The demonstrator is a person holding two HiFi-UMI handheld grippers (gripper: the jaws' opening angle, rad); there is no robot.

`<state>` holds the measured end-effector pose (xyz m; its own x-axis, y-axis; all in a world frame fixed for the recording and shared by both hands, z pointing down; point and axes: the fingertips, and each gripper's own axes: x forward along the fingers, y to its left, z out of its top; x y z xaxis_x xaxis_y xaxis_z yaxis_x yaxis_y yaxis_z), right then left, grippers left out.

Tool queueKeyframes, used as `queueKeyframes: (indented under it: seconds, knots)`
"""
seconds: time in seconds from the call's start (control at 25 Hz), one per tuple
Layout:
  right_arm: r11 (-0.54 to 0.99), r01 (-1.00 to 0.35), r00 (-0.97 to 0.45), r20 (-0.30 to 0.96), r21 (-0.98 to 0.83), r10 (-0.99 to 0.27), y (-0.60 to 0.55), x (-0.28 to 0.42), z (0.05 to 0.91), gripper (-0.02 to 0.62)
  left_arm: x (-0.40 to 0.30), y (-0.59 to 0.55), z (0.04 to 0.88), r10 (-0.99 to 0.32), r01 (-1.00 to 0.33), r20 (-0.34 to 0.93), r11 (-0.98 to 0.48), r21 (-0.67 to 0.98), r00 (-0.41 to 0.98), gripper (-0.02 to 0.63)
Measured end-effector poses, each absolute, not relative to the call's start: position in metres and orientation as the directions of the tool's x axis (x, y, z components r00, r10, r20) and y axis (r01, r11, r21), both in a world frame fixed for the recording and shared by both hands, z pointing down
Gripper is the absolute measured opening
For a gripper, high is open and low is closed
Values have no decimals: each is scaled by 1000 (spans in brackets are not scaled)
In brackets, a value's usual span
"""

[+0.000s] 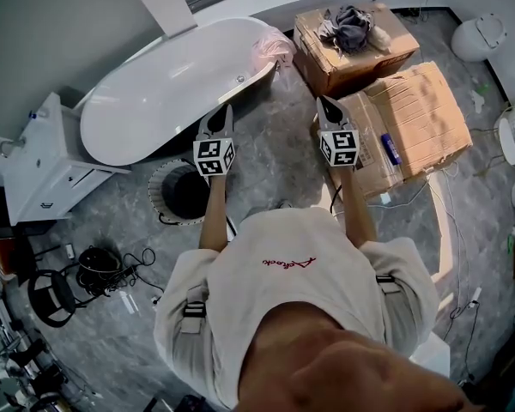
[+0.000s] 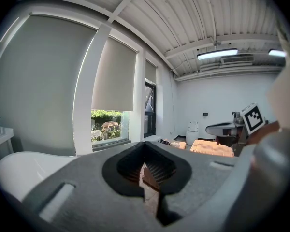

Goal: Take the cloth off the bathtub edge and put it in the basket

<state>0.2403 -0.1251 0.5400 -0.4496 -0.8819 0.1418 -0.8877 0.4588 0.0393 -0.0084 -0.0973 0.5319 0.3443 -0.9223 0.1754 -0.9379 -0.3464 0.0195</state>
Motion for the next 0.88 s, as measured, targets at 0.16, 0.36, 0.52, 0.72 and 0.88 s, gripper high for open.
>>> queueKeyframes:
  seconds: [0.16, 0.36, 0.52, 0.72, 0.88]
  knots:
    - [463, -885, -454, 145, 38, -879, -132, 248, 544, 5, 3, -105, 535, -921, -937, 177, -350, 17, 347, 0]
    - [461, -886, -450, 153, 43, -880, -140, 255, 545, 5, 8, -116, 532, -918, -933, 174, -359, 9, 355, 0]
    - [458, -888, -447, 161, 40, -880, -143, 261, 551, 5, 13, -122, 536, -916, -932, 178, -363, 16, 360, 0]
    - [460, -887, -448, 161, 47, -879, -150, 264, 552, 5, 20, -128, 539, -912, -928, 175, -372, 21, 370, 0]
    - [465, -884, -452, 157, 54, -878, -155, 260, 551, 5, 18, -132, 540, -912, -927, 174, -374, 21, 371, 0]
